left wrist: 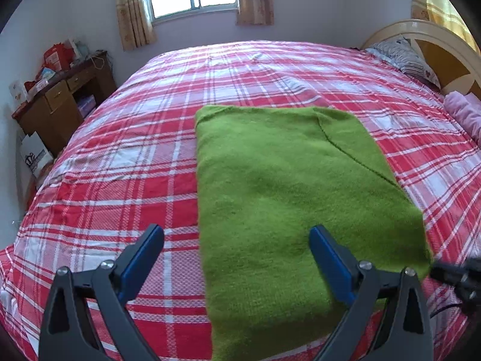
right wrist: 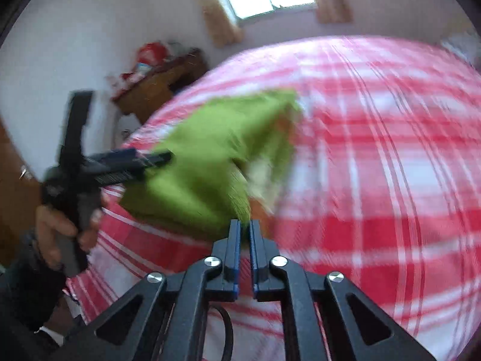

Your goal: Fold small clothes

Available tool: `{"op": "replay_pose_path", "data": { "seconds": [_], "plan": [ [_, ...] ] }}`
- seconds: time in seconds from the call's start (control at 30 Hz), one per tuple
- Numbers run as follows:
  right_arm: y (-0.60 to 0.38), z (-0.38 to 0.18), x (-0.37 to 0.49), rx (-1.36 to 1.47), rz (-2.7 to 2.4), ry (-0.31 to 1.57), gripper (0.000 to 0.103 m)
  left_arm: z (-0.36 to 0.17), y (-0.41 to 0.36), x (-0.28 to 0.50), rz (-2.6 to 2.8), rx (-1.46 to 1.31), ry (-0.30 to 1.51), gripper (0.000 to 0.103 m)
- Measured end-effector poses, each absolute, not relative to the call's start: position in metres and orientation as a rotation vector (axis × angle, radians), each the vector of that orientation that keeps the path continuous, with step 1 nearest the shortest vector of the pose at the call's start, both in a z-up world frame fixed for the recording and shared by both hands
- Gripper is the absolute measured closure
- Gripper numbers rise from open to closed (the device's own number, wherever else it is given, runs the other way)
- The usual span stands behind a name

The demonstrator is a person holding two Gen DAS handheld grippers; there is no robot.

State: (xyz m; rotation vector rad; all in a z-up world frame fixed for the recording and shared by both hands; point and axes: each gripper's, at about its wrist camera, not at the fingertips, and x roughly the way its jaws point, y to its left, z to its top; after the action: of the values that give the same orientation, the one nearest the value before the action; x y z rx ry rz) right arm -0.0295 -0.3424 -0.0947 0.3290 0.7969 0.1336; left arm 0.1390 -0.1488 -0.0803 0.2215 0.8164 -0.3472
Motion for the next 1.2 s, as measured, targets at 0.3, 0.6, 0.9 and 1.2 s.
{"op": "replay_pose_path", "data": {
  "seconds": [0.3, 0.6, 0.9, 1.2],
  "plan": [
    [-0.359, -0.06, -0.05, 0.383, 0.052, 0.68, 0.102, -0.086, -0.145, 0.141, -0.356, 0.165, 0.825, 0.001],
    [-0.329, -0.057, 0.026, 0.397, 0.14, 0.736, 0.102, -0.085, -0.141, 0.134, -0.395, 0.16, 0.816, 0.001],
    [-0.33, -0.056, 0.021, 0.456, 0.137, 0.679, 0.017, -0.074, -0.121, 0.143, -0.417, 0.077, 0.768, 0.001],
    [-0.309, -0.063, 0.067, 0.292, 0.071, 0.775, 0.06, -0.067, -0.112, 0.155, -0.375, 0.056, 0.745, 0.001]
  ]
}}
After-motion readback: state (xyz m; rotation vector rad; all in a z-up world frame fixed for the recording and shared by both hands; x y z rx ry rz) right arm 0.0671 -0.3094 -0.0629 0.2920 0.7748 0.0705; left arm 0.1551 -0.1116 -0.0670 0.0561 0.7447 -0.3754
